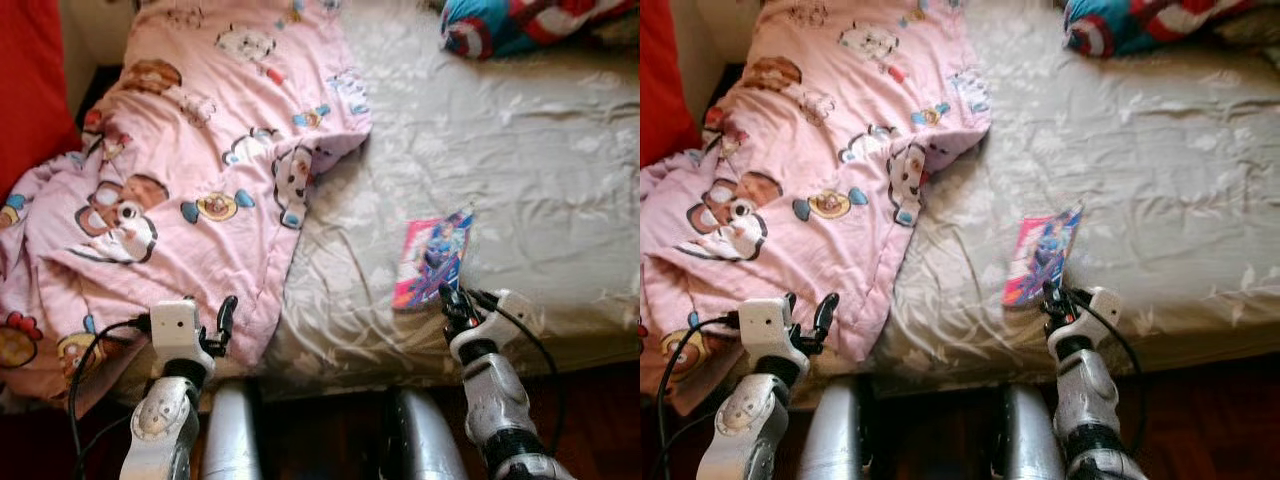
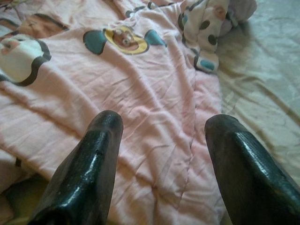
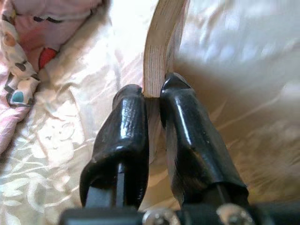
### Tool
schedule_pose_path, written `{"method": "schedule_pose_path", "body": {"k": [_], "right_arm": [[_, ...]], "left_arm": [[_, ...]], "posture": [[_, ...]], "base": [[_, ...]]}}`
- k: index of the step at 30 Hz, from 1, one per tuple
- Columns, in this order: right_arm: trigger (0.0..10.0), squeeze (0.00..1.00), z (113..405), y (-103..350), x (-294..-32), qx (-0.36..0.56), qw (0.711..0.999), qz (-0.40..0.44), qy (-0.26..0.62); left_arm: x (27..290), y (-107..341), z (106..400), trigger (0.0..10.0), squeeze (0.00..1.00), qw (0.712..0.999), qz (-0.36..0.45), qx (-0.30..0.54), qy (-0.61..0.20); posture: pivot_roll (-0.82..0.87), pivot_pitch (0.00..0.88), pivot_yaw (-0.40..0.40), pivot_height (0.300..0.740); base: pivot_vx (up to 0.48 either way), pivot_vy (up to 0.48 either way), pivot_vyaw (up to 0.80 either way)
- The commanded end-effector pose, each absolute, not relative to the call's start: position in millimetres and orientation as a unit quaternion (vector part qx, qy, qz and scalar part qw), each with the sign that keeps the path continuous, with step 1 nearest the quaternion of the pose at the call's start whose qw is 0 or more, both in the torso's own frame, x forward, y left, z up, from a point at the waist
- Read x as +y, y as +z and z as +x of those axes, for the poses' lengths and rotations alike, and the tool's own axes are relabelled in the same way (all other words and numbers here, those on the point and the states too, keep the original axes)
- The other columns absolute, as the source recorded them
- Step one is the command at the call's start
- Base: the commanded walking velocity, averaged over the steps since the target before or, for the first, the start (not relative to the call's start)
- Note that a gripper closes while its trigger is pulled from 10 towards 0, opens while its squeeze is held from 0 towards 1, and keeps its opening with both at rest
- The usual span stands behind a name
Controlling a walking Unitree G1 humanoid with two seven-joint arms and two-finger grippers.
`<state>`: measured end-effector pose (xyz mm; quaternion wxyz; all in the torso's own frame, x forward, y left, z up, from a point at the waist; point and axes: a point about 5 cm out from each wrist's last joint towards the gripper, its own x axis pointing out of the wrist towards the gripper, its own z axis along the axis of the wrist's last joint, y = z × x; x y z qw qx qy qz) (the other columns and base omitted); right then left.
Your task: Clean up the room
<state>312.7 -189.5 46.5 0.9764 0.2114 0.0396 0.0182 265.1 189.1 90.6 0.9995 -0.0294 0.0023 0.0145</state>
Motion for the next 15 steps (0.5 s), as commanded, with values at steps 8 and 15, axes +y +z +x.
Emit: {"method": "schedule_pose_path", "body": {"k": [8,15], "right_arm": [[10.0,0.0,308.8,60.8,-198.6,-0.001,0.993,0.114,0.008],[10.0,0.0,301.7,54.9,-188.8,0.016,0.996,0.09,0.022]], "left_arm": [[190.5,77.6,272.0,10.0,0.0,0.997,-0.064,0.02,0.021],[200.6,64.8,269.4,10.0,0.0,0.996,-0.078,0.035,0.039]], "posture": [[0.02,0.051,-0.039,0.591],[0.02,0.032,-0.047,0.631]], "base": [[0.0,0.0,0.0],[0.0,0.0,0.0]]}}
